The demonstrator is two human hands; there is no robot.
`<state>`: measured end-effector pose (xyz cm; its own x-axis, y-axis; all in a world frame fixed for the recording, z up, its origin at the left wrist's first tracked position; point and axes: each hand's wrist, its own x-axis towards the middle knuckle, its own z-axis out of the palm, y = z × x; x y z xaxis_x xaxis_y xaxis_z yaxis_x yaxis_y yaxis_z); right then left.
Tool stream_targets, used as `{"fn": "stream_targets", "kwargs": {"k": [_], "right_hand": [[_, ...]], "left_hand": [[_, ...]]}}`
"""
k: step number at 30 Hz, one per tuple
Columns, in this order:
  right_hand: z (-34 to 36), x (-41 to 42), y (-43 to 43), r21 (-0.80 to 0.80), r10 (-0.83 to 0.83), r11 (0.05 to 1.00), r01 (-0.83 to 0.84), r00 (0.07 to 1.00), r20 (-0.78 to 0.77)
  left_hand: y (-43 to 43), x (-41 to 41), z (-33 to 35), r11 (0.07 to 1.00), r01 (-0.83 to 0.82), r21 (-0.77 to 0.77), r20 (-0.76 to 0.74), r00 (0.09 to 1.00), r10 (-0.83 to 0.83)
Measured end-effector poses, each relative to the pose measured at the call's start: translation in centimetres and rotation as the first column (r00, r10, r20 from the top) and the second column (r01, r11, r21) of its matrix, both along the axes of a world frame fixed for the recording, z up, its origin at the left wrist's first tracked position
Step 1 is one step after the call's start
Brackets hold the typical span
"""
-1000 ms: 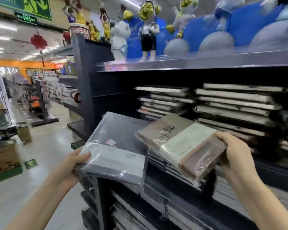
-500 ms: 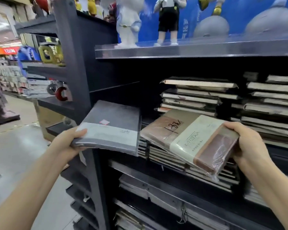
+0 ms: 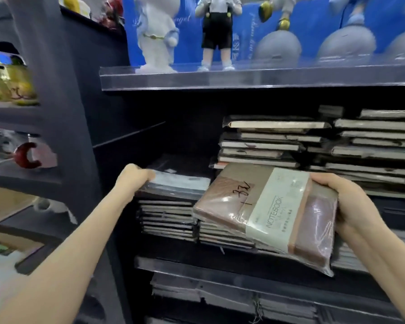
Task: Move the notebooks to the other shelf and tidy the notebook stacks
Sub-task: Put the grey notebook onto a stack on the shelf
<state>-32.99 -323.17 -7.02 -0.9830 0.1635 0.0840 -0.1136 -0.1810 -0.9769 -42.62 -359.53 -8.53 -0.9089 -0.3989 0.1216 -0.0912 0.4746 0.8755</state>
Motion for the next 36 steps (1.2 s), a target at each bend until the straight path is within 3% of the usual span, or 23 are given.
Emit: {"fn": "stream_targets", "kwargs": {"k": [1, 2, 4, 5, 6, 8, 11, 14, 15, 16, 18, 19, 20, 21, 22, 23, 24, 26, 28, 30, 32, 34, 36], "right_hand": [[-0.1, 0.6, -0.2, 0.011, -0.018, 1.0, 0.018, 1.0, -0.006], [-0.3, 1.1, -0.2, 0.013, -0.046, 0.999, 0.046, 0.999, -0.005], [-0.7, 1.9, -0.2, 0.004, -0.115, 0.993, 0.115, 0.993, 0.011], [-0.9, 2.3, -0.2, 0.003, -0.142, 0.99, 0.142, 0.99, 0.017], [-1.0, 2.5, -0.1, 0.002, -0.163, 0.987, 0.163, 0.986, 0.019], [-1.3, 2.7, -0.1, 0.013, -0.203, 0.979, 0.202, 0.979, 0.034], [-1.5, 2.6, -0.4, -0.02, -0.258, 0.965, 0.26, 0.963, 0.078], [-1.7, 2.4, -0.9, -0.058, -0.289, 0.954, 0.296, 0.952, 0.096], [-1.8, 2.5, -1.0, -0.051, -0.294, 0.953, 0.299, 0.951, 0.098], [-1.9, 2.6, -1.1, -0.043, -0.286, 0.955, 0.292, 0.952, 0.106], [-2.0, 2.8, -1.3, -0.071, -0.262, 0.96, 0.27, 0.959, 0.107], [-2.1, 2.8, -1.4, -0.087, -0.253, 0.961, 0.261, 0.963, 0.089], [-2.4, 2.9, -1.7, -0.097, -0.24, 0.965, 0.245, 0.969, 0.059], [-2.7, 3.0, -2.1, -0.098, -0.235, 0.966, 0.237, 0.971, 0.031], [-3.1, 3.1, -2.5, -0.103, -0.22, 0.97, 0.22, 0.975, 0.004], [-3.5, 3.3, -3.0, -0.099, -0.197, 0.976, 0.194, 0.98, -0.02], [-4.1, 3.5, -3.5, -0.087, -0.156, 0.985, 0.152, 0.987, -0.044], [-4.9, 4.4, -4.1, -0.009, -0.052, 0.999, 0.052, 0.996, -0.078], [-4.6, 4.9, -4.0, 0.267, 0.007, 0.963, 0.022, 0.994, -0.108], [-2.4, 4.1, -3.3, 0.478, -0.114, 0.856, 0.197, 0.974, -0.196], [1.3, 2.2, -2.4, 0.332, -0.251, 0.891, 0.309, 0.946, -0.207], [4.9, -0.7, -2.0, 0.074, -0.203, 0.975, 0.211, 0.974, -0.1], [7.5, -3.8, -2.4, -0.056, -0.112, 0.992, 0.111, 0.994, -0.017]], "left_hand": [[0.1, -0.6, -0.5, 0.985, -0.053, -0.165, 0.015, 0.998, 0.056], [0.2, -1.2, -1.2, 0.912, -0.136, -0.388, -0.022, 0.99, 0.138], [0.6, -1.3, -2.1, 0.659, -0.29, -0.694, -0.282, 0.952, 0.122], [1.0, -0.9, -2.1, 0.615, -0.261, -0.744, -0.336, 0.942, -0.007], [1.2, -0.8, -2.0, 0.617, -0.14, -0.775, -0.286, 0.947, -0.144], [1.5, -1.0, -2.1, 0.538, 0.158, -0.828, -0.053, 0.933, -0.356], [1.4, -3.0, -2.9, 0.386, 0.211, -0.898, 0.057, 0.926, -0.373], [1.5, -4.5, -2.3, 0.357, 0.261, -0.897, 0.149, 0.938, -0.312], [1.8, -4.1, -2.0, 0.376, 0.24, -0.895, 0.126, 0.945, -0.302], [2.3, -2.9, -1.9, 0.45, 0.164, -0.878, 0.013, 0.947, -0.32], [3.7, 1.4, -2.3, 0.729, -0.021, -0.684, -0.348, 0.888, -0.301], [4.6, 4.0, -2.5, 0.863, 0.007, -0.505, -0.409, 0.879, -0.247], [5.7, 6.8, -2.5, 0.95, 0.162, -0.268, -0.308, 0.92, -0.244], [7.0, 9.2, -2.6, 0.936, 0.351, 0.035, -0.124, 0.93, -0.345], [8.3, 10.7, -2.7, 0.803, 0.473, 0.363, 0.024, 0.857, -0.515], [9.5, 11.5, -2.8, 0.632, 0.498, 0.595, 0.035, 0.769, -0.638], [10.5, 11.8, -3.2, 0.49, 0.495, 0.718, -0.043, 0.734, -0.678], [12.1, 11.9, -3.4, 0.359, 0.436, 0.826, -0.188, 0.811, -0.554], [12.3, 11.6, -3.3, 0.358, 0.367, 0.859, -0.224, 0.897, -0.381], [11.3, 11.3, -2.7, 0.401, 0.353, 0.845, -0.228, 0.917, -0.327], [10.1, 11.1, -2.1, 0.473, 0.357, 0.805, -0.251, 0.929, -0.273], [8.9, 11.1, -1.0, 0.562, 0.354, 0.748, -0.29, 0.935, -0.203], [7.6, 11.2, -0.1, 0.635, 0.305, 0.71, -0.293, 0.948, -0.128]]}}
